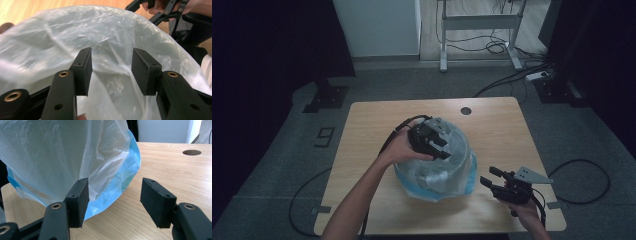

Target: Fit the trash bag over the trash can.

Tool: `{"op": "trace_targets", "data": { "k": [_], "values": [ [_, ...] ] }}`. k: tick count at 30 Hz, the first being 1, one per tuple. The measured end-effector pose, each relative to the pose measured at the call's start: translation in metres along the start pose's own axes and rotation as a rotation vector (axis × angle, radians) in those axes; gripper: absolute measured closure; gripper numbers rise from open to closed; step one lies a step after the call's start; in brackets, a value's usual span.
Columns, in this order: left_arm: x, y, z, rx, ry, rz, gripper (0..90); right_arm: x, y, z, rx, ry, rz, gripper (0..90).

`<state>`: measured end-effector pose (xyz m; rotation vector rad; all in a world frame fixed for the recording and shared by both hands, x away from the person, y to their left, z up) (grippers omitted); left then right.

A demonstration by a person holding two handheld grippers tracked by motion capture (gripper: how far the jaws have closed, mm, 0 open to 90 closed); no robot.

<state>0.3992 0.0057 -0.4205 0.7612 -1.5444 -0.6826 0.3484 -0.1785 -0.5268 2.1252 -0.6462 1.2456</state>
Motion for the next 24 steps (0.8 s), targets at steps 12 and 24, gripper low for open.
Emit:
{"op": "trace_targets", "data": {
  "k": [12, 24],
  "values": [
    [-0.031, 0.002, -0.001, -0.019, 0.040, -0.078, 52.7, -0.002, -0.003, -0.002, 0.001, 0.004, -0.008, 38.9],
    [-0.035, -0.004, -0.002, -0.026, 0.055, -0.098, 51.3, 0.000, 0.000, 0.001, -0.004, 0.001, -0.001, 38.8]
  ]
}}
Point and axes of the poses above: each handheld gripper's, and its own axes: y roughly backward along the jaws, x roughly out of its top, z roughly to its right, the point moved 10 cm from there along -y, roughly forward along the jaws, and after that the axes turned 11 degrees about -y, right-handed, at the moved point
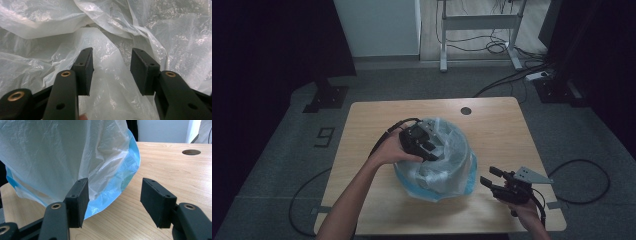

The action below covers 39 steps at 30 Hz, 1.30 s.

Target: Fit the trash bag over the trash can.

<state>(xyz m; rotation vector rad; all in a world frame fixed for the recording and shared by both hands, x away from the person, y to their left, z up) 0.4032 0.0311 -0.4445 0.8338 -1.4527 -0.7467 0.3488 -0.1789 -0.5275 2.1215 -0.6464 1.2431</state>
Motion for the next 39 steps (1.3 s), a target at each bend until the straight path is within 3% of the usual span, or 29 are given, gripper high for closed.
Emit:
{"op": "trace_targets", "data": {
  "k": [1, 8, 14, 30, 39],
  "values": [
    [0.000, 0.000, 0.000, 0.000, 0.000, 0.000, 49.8, 0.000, 0.000, 0.000, -0.001, 0.000, 0.001, 38.7],
    [0.000, 0.025, -0.006, 0.098, 0.055, 0.165, 40.8, 0.001, 0.001, 0.001, -0.006, -0.004, 0.006, 38.3],
    [-0.013, 0.044, -0.006, 0.177, 0.102, 0.265, 37.0, 0.002, 0.002, 0.003, -0.016, 0.001, 0.007, 37.8],
    [-0.069, 0.079, 0.020, 0.279, 0.162, 0.383, 34.3, -0.001, 0.001, 0.008, -0.040, 0.013, -0.006, 37.3],
    [-0.111, 0.083, 0.038, 0.344, 0.230, 0.434, 34.1, -0.003, 0.002, 0.012, -0.062, 0.024, -0.012, 37.1]
  ]
}}
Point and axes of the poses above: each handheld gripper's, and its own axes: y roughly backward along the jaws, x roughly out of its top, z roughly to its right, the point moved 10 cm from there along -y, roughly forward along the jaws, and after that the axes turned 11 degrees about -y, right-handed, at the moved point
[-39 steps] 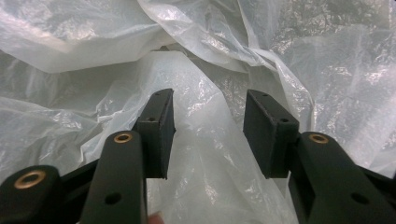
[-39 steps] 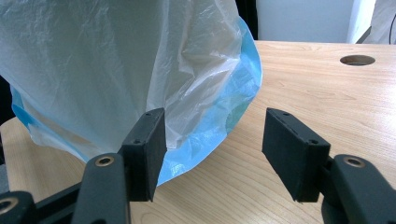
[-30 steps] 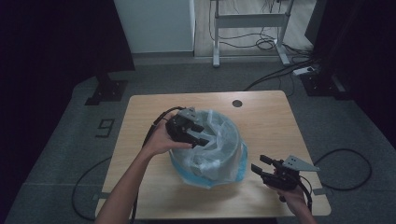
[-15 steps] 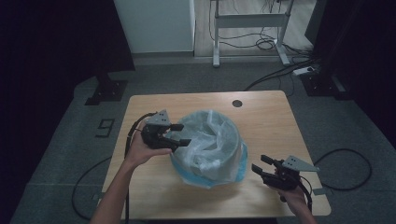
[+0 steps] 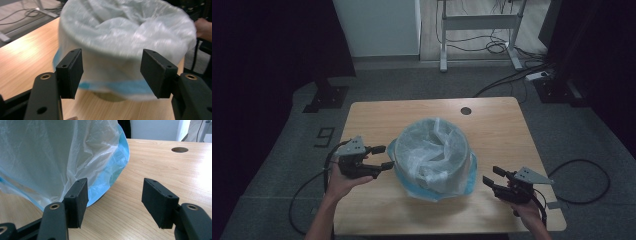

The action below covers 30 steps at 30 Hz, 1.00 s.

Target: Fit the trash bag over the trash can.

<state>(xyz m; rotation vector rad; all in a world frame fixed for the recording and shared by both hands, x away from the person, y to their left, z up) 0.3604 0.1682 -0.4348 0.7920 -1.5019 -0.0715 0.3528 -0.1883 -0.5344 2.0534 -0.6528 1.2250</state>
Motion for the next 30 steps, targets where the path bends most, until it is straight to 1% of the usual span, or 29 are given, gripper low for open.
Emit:
{"op": "trace_targets", "data": {
  "k": [3, 6, 8, 14, 17, 19, 24, 30],
  "values": [
    [-0.013, 0.005, 0.002, 0.009, 0.026, 0.010, 34.1, -0.001, 0.001, 0.002, -0.007, 0.002, -0.001, 37.0],
    [-0.028, 0.006, 0.005, 0.017, 0.040, 0.002, 33.8, -0.001, 0.002, 0.003, -0.014, 0.005, -0.003, 36.9],
    [-0.036, 0.007, 0.007, 0.016, 0.055, 0.007, 33.8, -0.001, 0.003, 0.005, -0.018, 0.003, -0.004, 36.9],
    [-0.055, 0.006, 0.009, 0.017, 0.091, 0.005, 33.8, -0.002, 0.004, 0.010, -0.033, 0.002, -0.003, 36.9],
    [-0.061, 0.005, 0.009, 0.016, 0.102, 0.002, 33.9, -0.004, 0.004, 0.011, -0.041, 0.011, -0.010, 36.8],
    [-0.064, 0.004, 0.008, 0.022, 0.105, -0.003, 33.9, -0.005, 0.004, 0.012, -0.044, 0.012, -0.015, 36.8],
    [-0.071, -0.002, 0.008, 0.018, 0.114, -0.014, 34.1, -0.006, 0.004, 0.013, -0.049, 0.010, -0.019, 36.8],
    [-0.070, -0.004, 0.006, 0.020, 0.115, -0.019, 34.2, -0.006, 0.004, 0.014, -0.050, 0.008, -0.017, 36.7]
  ]
}}
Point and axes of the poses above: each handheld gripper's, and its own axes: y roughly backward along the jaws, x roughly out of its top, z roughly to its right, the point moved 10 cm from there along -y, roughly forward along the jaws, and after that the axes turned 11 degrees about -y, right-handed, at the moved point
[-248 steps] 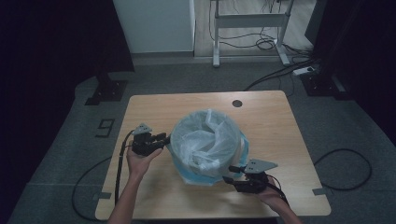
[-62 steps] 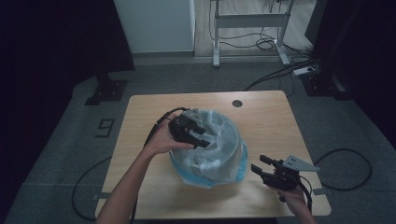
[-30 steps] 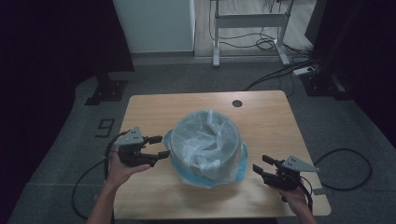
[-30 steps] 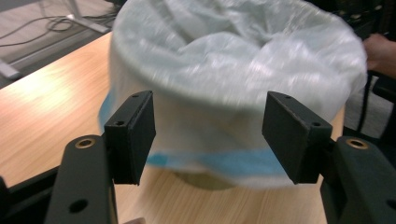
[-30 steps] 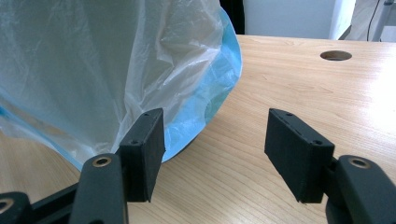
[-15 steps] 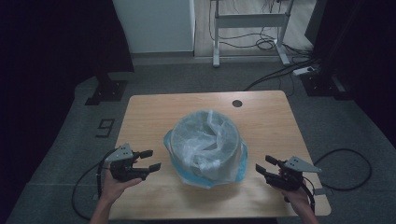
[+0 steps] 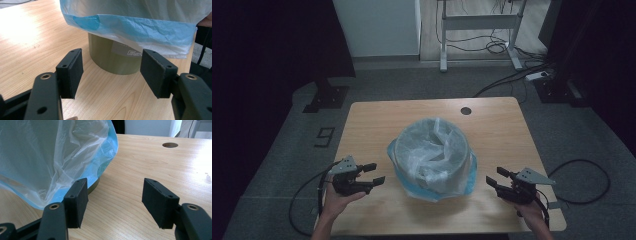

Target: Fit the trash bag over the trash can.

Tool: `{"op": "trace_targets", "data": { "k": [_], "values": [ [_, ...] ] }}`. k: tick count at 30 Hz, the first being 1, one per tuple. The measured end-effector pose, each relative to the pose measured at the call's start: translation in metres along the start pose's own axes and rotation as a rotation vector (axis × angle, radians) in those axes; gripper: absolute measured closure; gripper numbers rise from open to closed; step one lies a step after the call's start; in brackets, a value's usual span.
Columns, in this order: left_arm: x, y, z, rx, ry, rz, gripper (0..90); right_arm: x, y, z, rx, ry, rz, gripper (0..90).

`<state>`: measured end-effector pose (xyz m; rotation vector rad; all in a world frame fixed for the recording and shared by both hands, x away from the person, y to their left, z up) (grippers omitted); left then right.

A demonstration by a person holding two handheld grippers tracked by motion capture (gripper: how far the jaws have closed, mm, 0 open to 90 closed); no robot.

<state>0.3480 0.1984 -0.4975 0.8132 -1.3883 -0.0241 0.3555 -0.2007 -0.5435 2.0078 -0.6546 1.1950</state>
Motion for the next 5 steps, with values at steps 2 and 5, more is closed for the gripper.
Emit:
{"op": "trace_targets", "data": {
  "k": [2, 5],
  "values": [
    [0.0005, -0.0002, -0.0008, 0.001, 0.002, 0.000, 34.2, 0.0001, -0.0001, 0.0001, 0.000, -0.001, 0.000, 36.7],
    [-0.0001, -0.0007, -0.0023, 0.001, 0.005, -0.003, 34.2, -0.0001, -0.0009, 0.0009, 0.000, -0.002, -0.001, 36.6]
  ]
}}
Point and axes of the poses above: each handheld gripper's, and its own axes: y roughly backward along the jaws, x roughly out of its top, z roughly to its right, the point moved 10 cm from there along -y, roughly forward along the jaws, and after that the axes turned 11 degrees about -y, right-handed, at the moved point
